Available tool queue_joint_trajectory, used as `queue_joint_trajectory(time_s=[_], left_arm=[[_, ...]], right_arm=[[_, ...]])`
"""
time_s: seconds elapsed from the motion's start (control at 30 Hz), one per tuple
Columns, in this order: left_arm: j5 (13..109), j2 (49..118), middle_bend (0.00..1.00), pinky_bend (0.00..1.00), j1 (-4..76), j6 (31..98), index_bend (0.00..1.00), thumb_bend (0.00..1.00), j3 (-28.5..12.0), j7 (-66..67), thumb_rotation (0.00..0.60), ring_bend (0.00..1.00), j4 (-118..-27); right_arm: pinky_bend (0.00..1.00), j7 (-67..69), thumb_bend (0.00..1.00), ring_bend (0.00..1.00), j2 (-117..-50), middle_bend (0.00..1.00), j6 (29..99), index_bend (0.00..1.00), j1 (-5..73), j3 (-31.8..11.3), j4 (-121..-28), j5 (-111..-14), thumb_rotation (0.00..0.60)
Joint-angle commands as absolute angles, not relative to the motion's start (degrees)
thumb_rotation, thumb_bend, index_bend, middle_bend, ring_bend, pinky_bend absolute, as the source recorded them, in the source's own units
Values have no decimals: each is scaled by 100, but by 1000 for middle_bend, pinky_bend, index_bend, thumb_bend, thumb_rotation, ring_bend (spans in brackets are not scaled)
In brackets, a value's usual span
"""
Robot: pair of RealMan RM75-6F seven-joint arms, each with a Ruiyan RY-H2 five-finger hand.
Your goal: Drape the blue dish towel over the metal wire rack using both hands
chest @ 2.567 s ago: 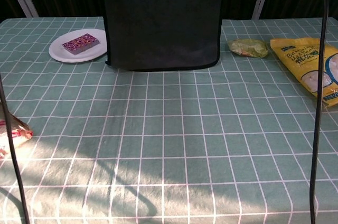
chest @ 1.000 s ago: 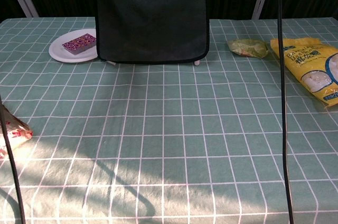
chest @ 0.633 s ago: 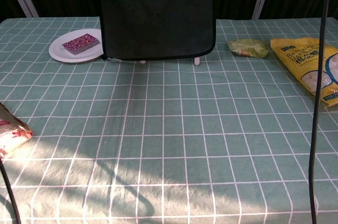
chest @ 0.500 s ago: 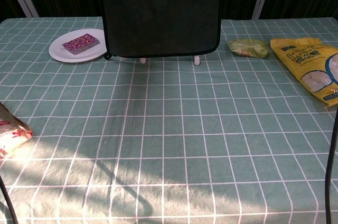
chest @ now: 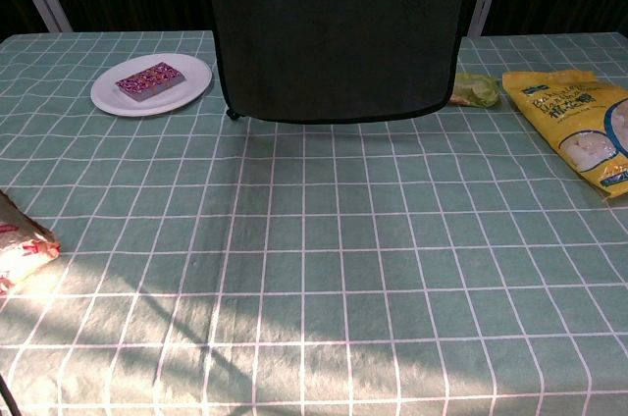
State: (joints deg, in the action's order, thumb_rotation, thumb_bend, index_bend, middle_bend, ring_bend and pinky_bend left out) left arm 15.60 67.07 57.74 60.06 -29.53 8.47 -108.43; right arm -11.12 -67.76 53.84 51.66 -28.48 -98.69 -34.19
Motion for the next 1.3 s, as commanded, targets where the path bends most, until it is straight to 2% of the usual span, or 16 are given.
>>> queue_joint_trajectory(time_s=[0.03,0.5,1.3], left_arm=[[1312,6908,290,310,5885,5774,880,601,-2878,838,600,231,-10478],[614,7577,291,310,6315,4964,882,601,-2812,872,600,231,-8759],[337,7839,292,310,6553,4482,883,601,-2870,1068,600,231,-7448]], right_arm=[[0,-1104,527,0,-6923,146,5133,1000,5309,-2702,-9483,-3171,600],[0,-1094,519,0,-7906,152,4516,1000,6032,-2547,-7692,-2557,600],[0,-829,500,0,-8870,183,4491,1000,6522,-2802,-6289,-2807,600]])
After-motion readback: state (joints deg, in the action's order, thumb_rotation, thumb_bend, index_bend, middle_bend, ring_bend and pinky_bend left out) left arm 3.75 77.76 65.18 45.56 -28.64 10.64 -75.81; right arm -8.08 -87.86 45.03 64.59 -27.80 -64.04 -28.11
